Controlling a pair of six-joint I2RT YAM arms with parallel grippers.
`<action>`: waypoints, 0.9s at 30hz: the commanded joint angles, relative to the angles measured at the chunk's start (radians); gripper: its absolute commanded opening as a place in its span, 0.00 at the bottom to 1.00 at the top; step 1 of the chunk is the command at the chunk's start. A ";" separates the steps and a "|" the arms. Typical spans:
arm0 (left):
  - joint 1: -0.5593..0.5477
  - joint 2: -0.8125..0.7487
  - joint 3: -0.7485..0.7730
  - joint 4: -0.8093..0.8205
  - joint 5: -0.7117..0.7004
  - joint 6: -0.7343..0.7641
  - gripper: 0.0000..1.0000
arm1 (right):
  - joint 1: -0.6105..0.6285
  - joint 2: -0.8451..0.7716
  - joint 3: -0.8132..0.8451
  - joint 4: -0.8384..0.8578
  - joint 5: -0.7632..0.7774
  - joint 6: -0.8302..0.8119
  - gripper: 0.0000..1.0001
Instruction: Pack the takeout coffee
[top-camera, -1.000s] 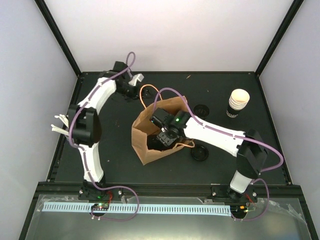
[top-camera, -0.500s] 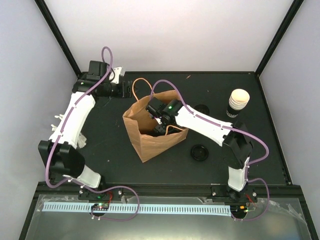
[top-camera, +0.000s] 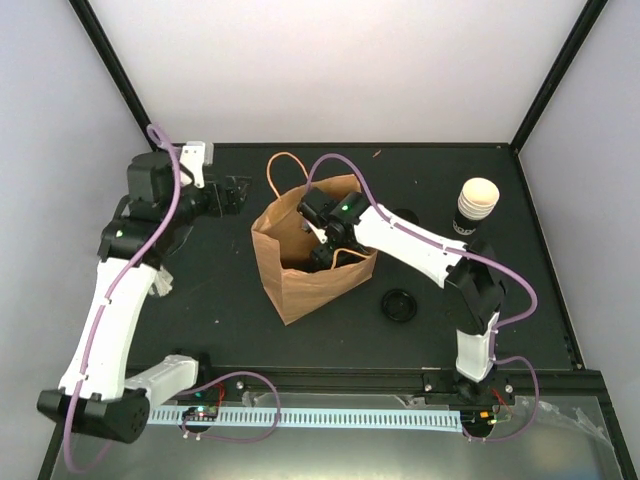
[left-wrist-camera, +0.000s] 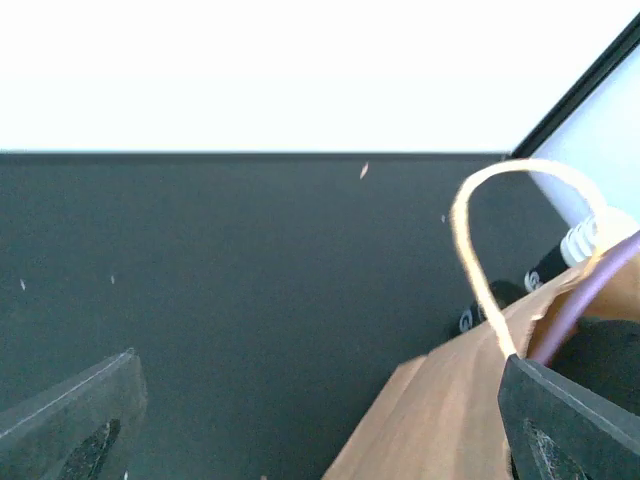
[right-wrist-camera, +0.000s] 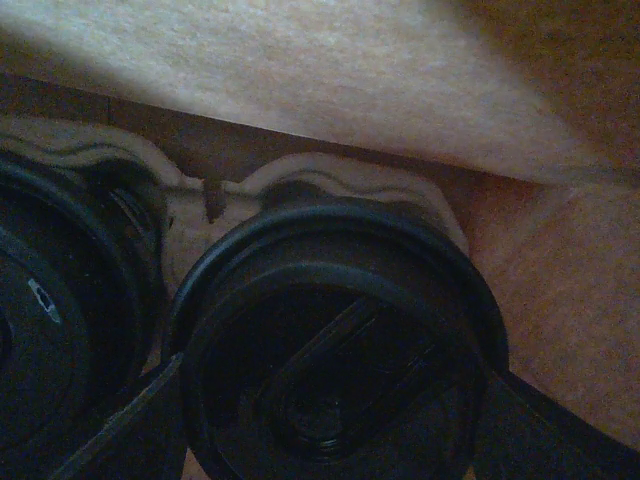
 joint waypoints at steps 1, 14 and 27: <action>0.000 -0.064 -0.023 0.096 -0.038 0.005 0.99 | -0.028 0.082 -0.006 -0.011 -0.060 -0.014 0.45; -0.015 0.027 -0.013 0.022 0.444 0.089 0.98 | -0.053 0.136 -0.001 -0.013 -0.083 -0.010 0.45; -0.128 0.180 0.145 -0.236 0.163 0.230 0.78 | -0.054 0.121 0.122 -0.102 -0.045 0.009 0.61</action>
